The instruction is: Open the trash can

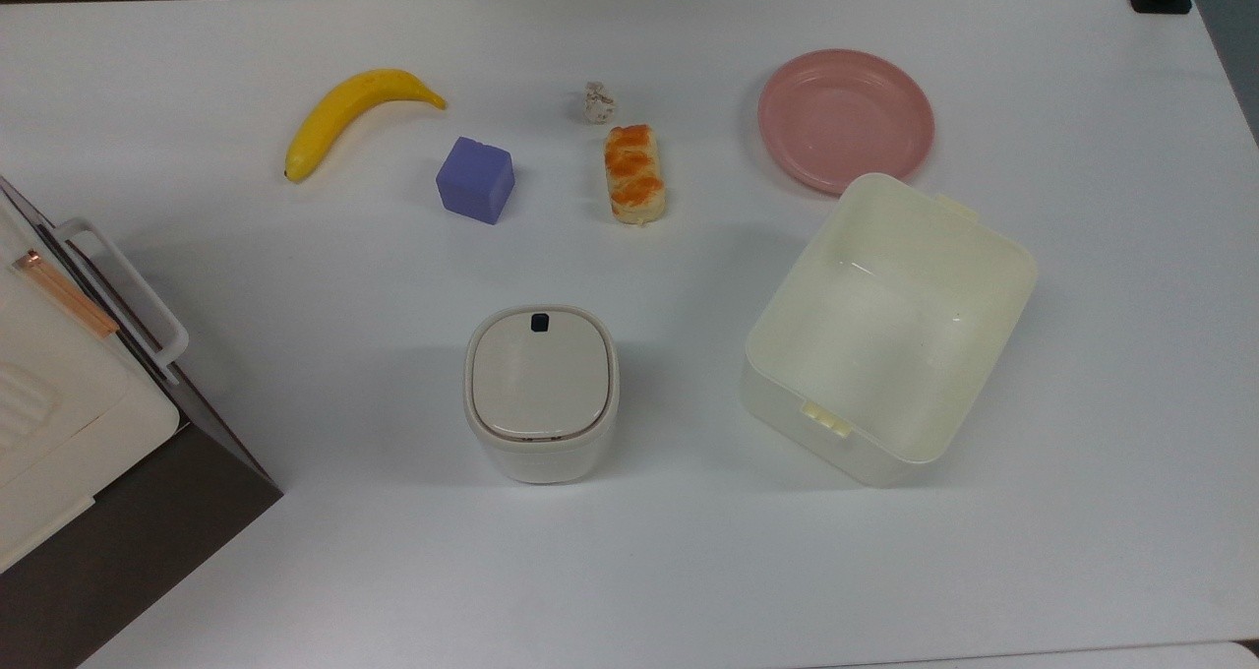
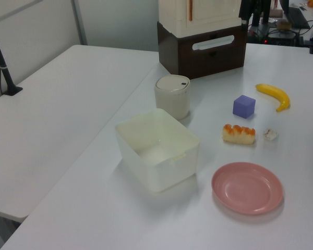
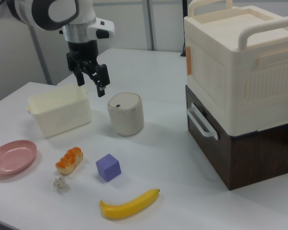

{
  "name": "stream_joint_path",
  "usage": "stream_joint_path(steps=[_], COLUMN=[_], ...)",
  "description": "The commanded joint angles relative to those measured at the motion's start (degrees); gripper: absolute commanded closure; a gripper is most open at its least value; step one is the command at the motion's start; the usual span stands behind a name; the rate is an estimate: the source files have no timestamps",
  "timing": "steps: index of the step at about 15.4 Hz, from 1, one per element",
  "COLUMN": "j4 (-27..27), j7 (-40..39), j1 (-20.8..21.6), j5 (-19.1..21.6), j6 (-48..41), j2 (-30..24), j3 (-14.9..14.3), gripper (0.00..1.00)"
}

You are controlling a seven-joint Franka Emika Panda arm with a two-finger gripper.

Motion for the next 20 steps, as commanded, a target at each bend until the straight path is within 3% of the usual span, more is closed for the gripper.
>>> stream_joint_path(steps=[1,15,17,20], j4=[-0.77,-0.77,-0.77,-1.38], j7=[-0.3,-2.23,-2.32,-1.79], j1=[0.58,0.84,1.19,3.03], j5=[-0.92,-2.94,-5.31,-7.15], j6=[1.04,1.49,2.27,10.15], j2=[-0.85,-0.76,0.11,3.09], j3=[-0.24,-0.15,0.02,0.55], gripper=[0.0,0.0,0.0,0.24])
